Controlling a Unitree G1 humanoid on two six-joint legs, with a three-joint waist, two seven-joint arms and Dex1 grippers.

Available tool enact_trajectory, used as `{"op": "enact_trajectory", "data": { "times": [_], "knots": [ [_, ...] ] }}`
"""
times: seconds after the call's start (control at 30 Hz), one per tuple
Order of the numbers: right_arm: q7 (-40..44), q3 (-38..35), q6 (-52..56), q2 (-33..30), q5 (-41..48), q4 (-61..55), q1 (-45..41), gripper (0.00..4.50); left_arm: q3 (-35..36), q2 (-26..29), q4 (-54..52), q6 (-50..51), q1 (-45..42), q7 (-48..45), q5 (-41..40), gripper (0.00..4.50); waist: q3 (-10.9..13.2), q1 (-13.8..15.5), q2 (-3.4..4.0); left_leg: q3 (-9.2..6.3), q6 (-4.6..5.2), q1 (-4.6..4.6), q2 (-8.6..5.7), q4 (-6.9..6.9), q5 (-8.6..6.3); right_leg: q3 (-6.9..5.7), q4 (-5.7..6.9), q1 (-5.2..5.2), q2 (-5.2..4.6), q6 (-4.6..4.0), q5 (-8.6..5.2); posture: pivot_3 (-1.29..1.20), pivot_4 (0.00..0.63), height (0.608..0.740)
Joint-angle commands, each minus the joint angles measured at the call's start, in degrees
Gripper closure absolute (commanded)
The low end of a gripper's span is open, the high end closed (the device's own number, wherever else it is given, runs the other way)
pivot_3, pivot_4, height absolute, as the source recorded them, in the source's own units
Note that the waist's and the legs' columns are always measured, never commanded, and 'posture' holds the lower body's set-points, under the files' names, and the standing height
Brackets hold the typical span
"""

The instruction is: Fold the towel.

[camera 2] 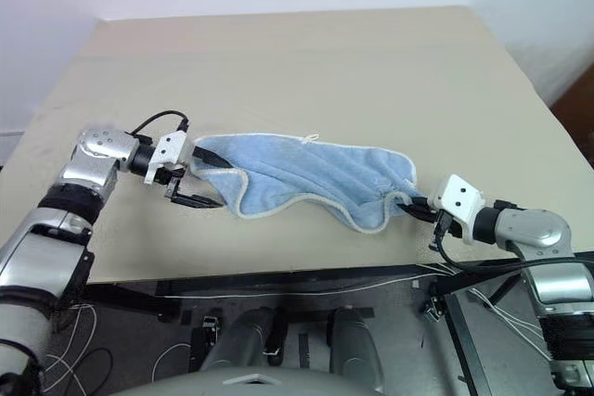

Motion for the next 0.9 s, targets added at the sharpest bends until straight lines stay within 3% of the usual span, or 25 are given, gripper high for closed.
{"op": "enact_trajectory", "data": {
  "times": [0.03,0.23,0.4,0.7,0.9],
  "knots": [
    [-0.23,-0.16,-0.6,-0.47,-0.62,0.47,-2.1,4.5,3.1,-1.06,-2.59,2.24,0.62,-0.22,-1.08,0.06,0.0,0.08,0.0,0.0,0.0,0.0,-0.01,0.01,0.0,-0.01,0.0,0.01,0.0,0.0,0.0,0.0,0.15,0.74],
    [0.63,0.27,-2.48,-0.24,-1.61,4.21,-4.17,4.5,4.2,-3.42,-0.78,2.54,-1.39,-0.09,2.06,0.06,0.0,-0.03,-0.01,-0.01,0.01,-0.01,-0.01,0.04,0.0,-0.02,0.01,0.01,0.01,0.01,0.0,0.0,0.15,0.74],
    [0.46,0.61,-4.31,0.02,-2.48,5.73,-3.92,4.5,3.97,-3.69,2.07,0.96,-2.56,-0.22,4.45,1.26,0.0,-0.25,-0.01,0.0,0.0,0.0,0.0,0.03,0.0,-0.02,0.01,0.0,0.03,0.01,0.01,0.0,0.15,0.74],
    [-0.83,0.42,-4.41,-0.03,-3.24,4.04,-2.38,4.5,5.57,-4.45,8.58,0.62,-6.33,-0.06,6.88,4.39,0.0,-0.09,-0.01,-0.01,0.01,0.0,-0.02,0.04,0.0,-0.03,0.02,0.01,0.03,0.03,0.02,0.0,0.15,0.74],
    [-1.05,0.12,-3.15,-0.07,-2.49,2.52,-2.52,4.5,4.39,-3.55,5.95,7.74,-6.8,-0.22,2.24,4.47,0.0,-0.13,-0.01,-0.01,0.01,0.0,-0.01,0.05,0.0,-0.03,0.03,0.01,0.04,0.04,0.03,0.0,0.15,0.74]
  ]
}}
